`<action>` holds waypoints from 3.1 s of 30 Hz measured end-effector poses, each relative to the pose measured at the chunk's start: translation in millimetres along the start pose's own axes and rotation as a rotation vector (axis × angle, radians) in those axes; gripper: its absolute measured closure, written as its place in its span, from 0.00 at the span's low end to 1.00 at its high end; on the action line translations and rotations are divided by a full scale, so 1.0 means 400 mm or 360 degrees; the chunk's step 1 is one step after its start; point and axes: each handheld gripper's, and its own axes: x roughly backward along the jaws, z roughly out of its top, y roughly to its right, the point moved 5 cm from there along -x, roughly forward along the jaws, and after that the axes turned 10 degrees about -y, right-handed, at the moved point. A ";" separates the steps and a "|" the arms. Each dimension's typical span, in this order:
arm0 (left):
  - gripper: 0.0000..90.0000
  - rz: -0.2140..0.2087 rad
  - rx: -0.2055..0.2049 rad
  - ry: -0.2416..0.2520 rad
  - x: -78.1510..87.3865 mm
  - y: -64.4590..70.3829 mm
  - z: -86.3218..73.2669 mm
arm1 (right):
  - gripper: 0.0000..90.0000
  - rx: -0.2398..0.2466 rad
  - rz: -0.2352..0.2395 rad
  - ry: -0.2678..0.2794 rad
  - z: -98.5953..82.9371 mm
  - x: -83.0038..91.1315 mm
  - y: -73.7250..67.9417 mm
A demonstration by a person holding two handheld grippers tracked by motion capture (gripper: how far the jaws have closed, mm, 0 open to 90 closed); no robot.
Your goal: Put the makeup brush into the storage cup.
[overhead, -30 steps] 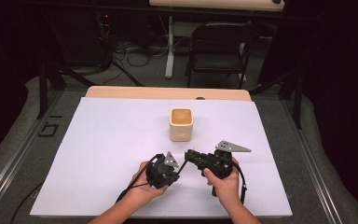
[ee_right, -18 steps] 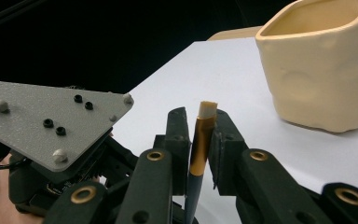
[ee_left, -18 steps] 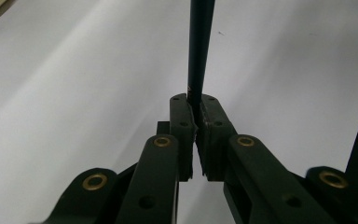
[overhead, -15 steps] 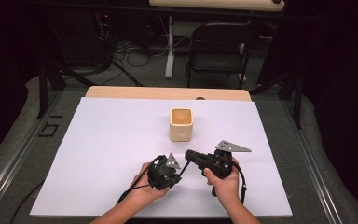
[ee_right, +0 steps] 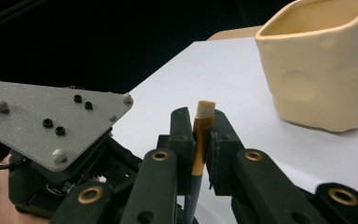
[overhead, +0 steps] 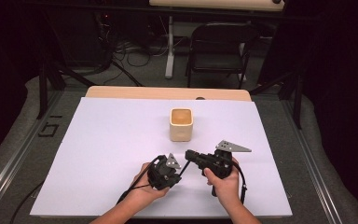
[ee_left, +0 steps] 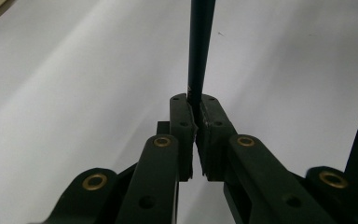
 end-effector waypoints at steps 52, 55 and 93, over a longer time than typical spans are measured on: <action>0.43 0.0256 0.0248 0.0193 0.080 -0.123 -0.047 | 0.93 0.0232 -0.0327 0.0066 0.032 0.056 0.023; 0.43 0.0296 0.0251 0.0214 0.092 -0.139 -0.064 | 0.93 0.0236 -0.0343 0.0083 0.035 0.060 0.027; 0.34 0.0398 0.0608 0.0380 0.201 -0.265 -0.307 | 0.93 0.0256 -0.0485 0.0102 0.074 0.091 0.075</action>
